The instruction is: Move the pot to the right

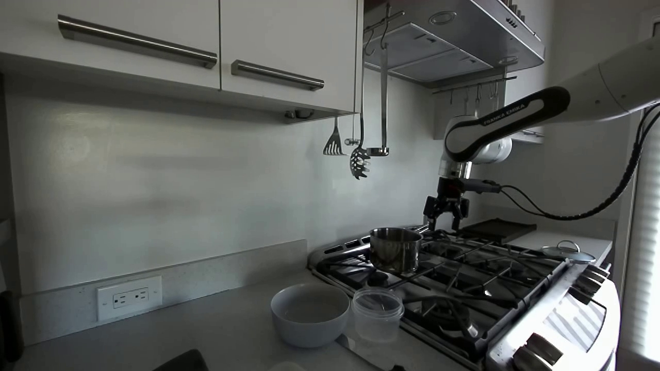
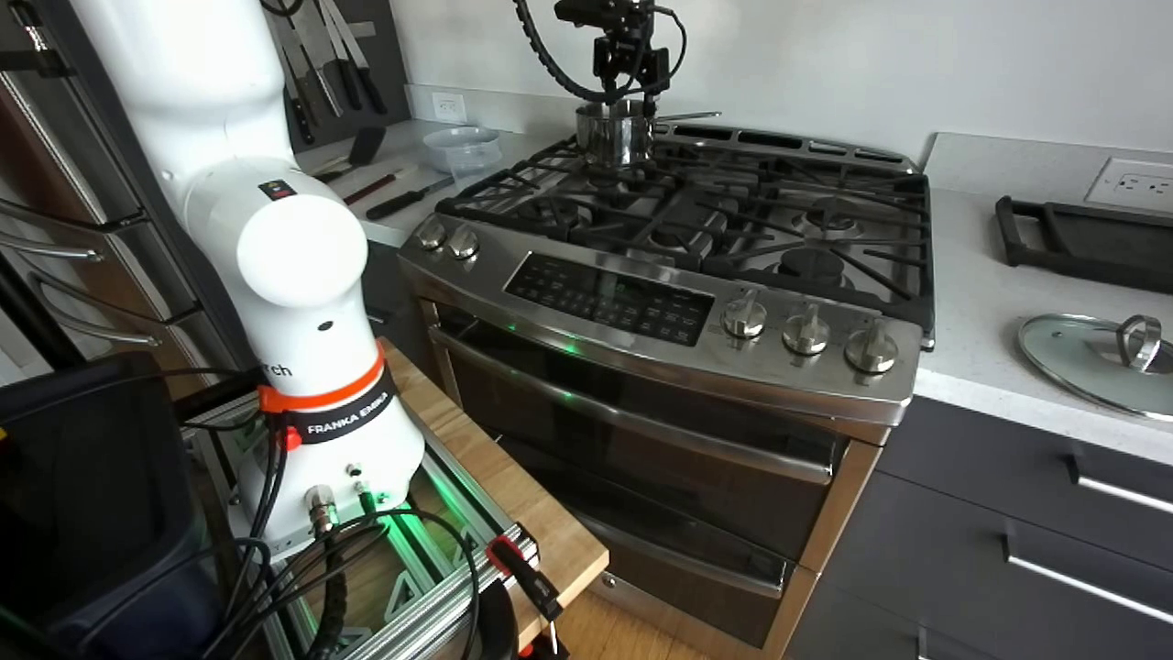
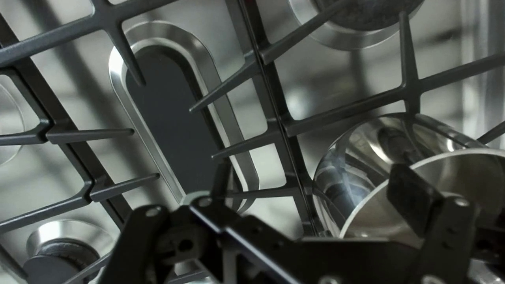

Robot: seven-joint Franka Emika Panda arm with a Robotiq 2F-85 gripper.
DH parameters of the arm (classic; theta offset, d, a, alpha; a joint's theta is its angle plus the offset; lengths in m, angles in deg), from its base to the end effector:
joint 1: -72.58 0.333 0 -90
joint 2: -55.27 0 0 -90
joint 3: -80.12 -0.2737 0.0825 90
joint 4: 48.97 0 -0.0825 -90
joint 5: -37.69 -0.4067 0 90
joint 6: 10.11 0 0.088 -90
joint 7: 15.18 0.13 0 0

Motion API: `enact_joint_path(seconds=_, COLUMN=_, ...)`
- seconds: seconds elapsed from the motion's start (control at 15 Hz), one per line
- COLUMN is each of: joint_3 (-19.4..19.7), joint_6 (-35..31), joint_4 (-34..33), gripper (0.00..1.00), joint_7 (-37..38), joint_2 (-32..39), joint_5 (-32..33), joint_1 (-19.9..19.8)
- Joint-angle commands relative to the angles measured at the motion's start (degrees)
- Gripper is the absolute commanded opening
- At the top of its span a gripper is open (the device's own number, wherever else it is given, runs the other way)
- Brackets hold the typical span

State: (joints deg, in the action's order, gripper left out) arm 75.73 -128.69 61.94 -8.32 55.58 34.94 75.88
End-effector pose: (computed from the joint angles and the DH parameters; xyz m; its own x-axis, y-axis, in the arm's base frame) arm 0.5911 0.0833 0.4184 0.9926 -0.0094 0.1213 -0.0021 -0.9982 -0.0601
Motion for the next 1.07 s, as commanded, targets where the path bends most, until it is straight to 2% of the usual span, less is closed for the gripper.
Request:
enact_joint_path(seconds=0.0, joint_3=-0.2, joint_6=-4.37, joint_4=-1.14, gripper=1.0, joint_7=5.27, joint_2=2.42, joint_5=3.22, joint_1=0.76)
enact_joint_path(seconds=0.47, joint_3=-0.32, joint_6=-13.18, joint_4=-2.39, gripper=1.0, joint_7=12.66, joint_2=6.91, joint_5=5.44, joint_1=2.33)
enact_joint_path(seconds=0.87, joint_3=0.09, joint_6=-16.13, joint_4=-3.92, gripper=1.0, joint_7=15.26, joint_2=10.14, joint_5=5.28, joint_1=3.33)
enact_joint_path(seconds=0.93, joint_3=0.12, joint_6=-16.17, joint_4=-4.21, gripper=0.95, joint_7=15.34, joint_2=10.56, joint_5=5.27, joint_1=3.44)
enact_joint_path(seconds=1.0, joint_3=0.17, joint_6=-16.25, joint_4=-4.43, gripper=0.73, joint_7=15.38, joint_2=11.0, joint_5=5.2, joint_1=3.51)
